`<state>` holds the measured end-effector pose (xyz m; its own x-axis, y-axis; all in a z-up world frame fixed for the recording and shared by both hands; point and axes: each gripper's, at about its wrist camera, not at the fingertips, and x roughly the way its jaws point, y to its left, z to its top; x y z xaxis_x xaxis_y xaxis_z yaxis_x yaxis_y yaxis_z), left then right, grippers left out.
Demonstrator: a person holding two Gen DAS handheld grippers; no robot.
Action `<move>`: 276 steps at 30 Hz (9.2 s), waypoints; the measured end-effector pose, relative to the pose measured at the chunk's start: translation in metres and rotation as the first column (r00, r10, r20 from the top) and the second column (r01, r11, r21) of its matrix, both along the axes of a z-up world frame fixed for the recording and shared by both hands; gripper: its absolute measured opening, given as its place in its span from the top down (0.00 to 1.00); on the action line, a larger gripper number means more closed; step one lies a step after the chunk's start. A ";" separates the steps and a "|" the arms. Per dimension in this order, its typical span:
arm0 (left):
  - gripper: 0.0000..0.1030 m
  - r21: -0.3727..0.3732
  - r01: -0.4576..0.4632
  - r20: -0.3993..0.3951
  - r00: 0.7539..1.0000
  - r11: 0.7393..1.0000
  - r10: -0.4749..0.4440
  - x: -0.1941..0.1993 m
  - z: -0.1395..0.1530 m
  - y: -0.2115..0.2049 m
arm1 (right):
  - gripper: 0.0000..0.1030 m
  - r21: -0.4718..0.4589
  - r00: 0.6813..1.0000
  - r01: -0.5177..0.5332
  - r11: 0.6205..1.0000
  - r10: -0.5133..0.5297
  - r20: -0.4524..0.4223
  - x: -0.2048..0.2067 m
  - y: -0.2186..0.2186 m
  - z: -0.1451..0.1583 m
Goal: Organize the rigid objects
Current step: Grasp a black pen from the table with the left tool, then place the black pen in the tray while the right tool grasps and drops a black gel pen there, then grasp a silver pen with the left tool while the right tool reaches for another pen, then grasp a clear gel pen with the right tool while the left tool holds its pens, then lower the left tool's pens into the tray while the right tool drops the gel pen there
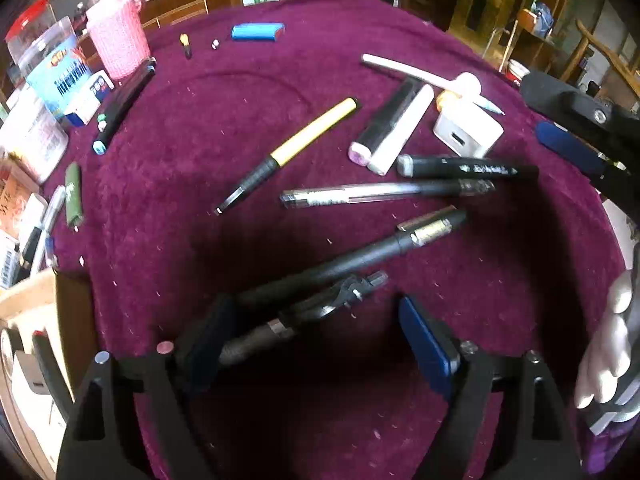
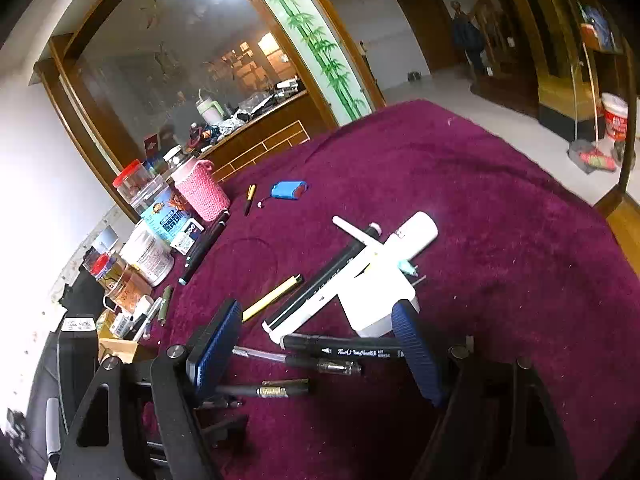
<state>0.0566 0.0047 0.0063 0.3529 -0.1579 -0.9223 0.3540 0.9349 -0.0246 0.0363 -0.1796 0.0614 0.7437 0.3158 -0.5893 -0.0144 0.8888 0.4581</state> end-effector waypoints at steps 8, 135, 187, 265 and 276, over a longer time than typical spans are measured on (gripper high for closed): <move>0.17 -0.230 0.099 -0.138 0.981 0.968 -0.133 -0.039 0.020 0.000 | 0.22 0.070 0.999 0.014 0.997 -0.011 -0.049 0.004 -0.008 -0.009; 0.10 -0.527 -0.551 -0.003 0.763 0.647 0.647 -0.128 0.046 0.315 | 0.34 -0.115 0.885 -0.466 0.877 0.464 -0.043 -0.031 0.256 0.044; 0.12 -0.204 -0.309 -0.015 0.950 0.929 0.312 0.056 0.008 -0.006 | 0.28 0.258 0.949 -0.249 0.933 0.288 -0.127 0.035 -0.013 -0.027; 0.86 -0.567 -0.343 0.200 0.824 0.749 0.530 -0.213 0.072 0.250 | 0.91 -0.197 0.955 -0.265 0.944 0.229 -0.187 -0.036 0.120 -0.010; 0.86 -0.475 -0.459 0.094 0.822 0.751 0.561 -0.188 0.053 0.272 | 0.91 -0.004 0.907 -0.398 0.917 0.393 -0.152 -0.060 0.164 0.025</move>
